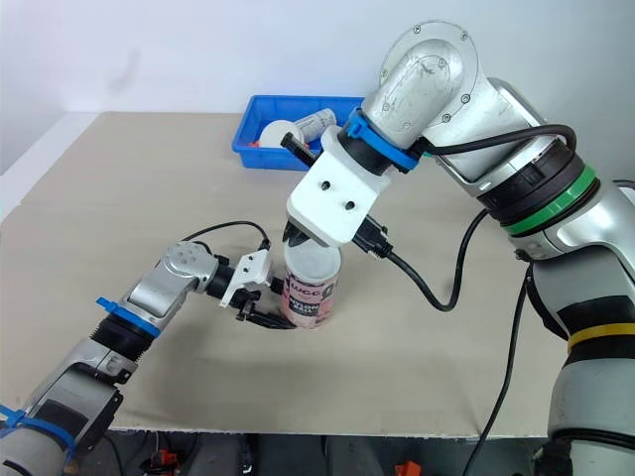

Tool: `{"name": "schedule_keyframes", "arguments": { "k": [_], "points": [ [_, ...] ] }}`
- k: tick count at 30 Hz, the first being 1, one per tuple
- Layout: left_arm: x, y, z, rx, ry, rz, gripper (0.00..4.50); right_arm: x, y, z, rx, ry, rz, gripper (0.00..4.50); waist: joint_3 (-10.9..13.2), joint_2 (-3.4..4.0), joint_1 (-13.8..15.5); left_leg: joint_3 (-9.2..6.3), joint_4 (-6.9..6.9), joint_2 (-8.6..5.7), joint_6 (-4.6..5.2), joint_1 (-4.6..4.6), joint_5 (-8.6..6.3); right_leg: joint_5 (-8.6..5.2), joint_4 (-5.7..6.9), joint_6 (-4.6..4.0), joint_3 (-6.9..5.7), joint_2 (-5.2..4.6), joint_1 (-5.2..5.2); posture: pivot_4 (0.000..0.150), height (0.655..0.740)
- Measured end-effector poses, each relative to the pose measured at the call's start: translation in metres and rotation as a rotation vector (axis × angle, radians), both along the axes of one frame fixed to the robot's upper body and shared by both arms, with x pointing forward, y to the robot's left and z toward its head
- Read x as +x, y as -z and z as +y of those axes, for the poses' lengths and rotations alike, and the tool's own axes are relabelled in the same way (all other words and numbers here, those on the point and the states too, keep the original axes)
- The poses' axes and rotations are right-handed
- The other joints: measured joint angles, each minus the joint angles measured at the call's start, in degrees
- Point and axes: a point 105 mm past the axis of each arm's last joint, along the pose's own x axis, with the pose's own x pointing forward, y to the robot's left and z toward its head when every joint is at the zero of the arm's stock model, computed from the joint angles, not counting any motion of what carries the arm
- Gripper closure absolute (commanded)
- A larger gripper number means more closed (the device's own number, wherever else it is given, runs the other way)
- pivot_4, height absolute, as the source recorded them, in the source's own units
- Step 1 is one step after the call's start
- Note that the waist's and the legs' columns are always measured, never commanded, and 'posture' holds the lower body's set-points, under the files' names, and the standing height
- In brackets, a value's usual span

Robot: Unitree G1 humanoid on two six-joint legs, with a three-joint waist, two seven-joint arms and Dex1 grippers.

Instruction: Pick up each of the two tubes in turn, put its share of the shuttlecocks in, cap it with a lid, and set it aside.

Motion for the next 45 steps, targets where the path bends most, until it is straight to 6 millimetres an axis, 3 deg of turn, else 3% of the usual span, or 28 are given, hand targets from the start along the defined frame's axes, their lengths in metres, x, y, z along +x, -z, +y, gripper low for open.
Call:
{"name": "schedule_keyframes", "arguments": {
  "k": [16,29,33,37,38,45],
  "points": [
    [0.000,0.000,0.000,0.000,-0.002,0.001,1.62,0.002,-0.002,0.000,-0.003,-0.014,-0.035,4.46,0.0,0.00,0.0,0.00,0.00,0.00,0.00,0.00,0.00,0.00,0.00,0.00,0.00,0.00,0.00,0.150,0.7038],
    [0.000,0.000,0.000,-0.028,-0.028,0.041,1.62,0.002,-0.043,-0.010,0.145,0.030,-0.062,4.46,0.0,0.00,0.0,0.00,0.00,0.00,0.00,-0.01,0.00,-0.01,0.00,0.00,0.00,-0.01,0.00,0.150,0.7038],
    [0.000,-0.001,0.003,-0.058,-0.056,0.074,1.62,0.006,-0.048,-0.010,0.166,0.065,-0.059,4.46,0.0,0.01,-0.1,0.01,-0.03,0.04,0.00,0.01,0.00,0.01,0.01,-0.05,0.00,0.03,-0.05,0.150,0.7038],
    [-0.004,-0.001,0.012,-0.071,-0.067,0.105,0.23,0.015,-0.049,-0.009,0.181,0.117,-0.044,4.50,0.0,0.02,-0.1,0.01,-0.09,0.07,0.00,-0.01,0.00,-0.02,0.02,-0.10,-0.02,0.05,-0.10,0.150,0.7038],
    [-0.007,-0.001,0.016,-0.067,-0.059,0.111,0.05,0.016,-0.050,-0.009,0.187,0.128,-0.042,4.50,0.0,0.01,-0.1,0.01,-0.11,0.07,0.00,-0.01,0.00,-0.03,0.02,-0.07,-0.02,0.05,-0.10,0.150,0.7038],
    [-0.012,0.003,0.028,-0.028,-0.021,-0.004,0.05,0.021,-0.050,-0.009,0.195,0.168,-0.020,4.50,0.0,0.02,0.0,0.00,-0.28,0.06,0.00,0.02,-0.03,-0.03,0.02,0.03,-0.05,0.05,-0.11,0.150,0.7038]
  ]
}}
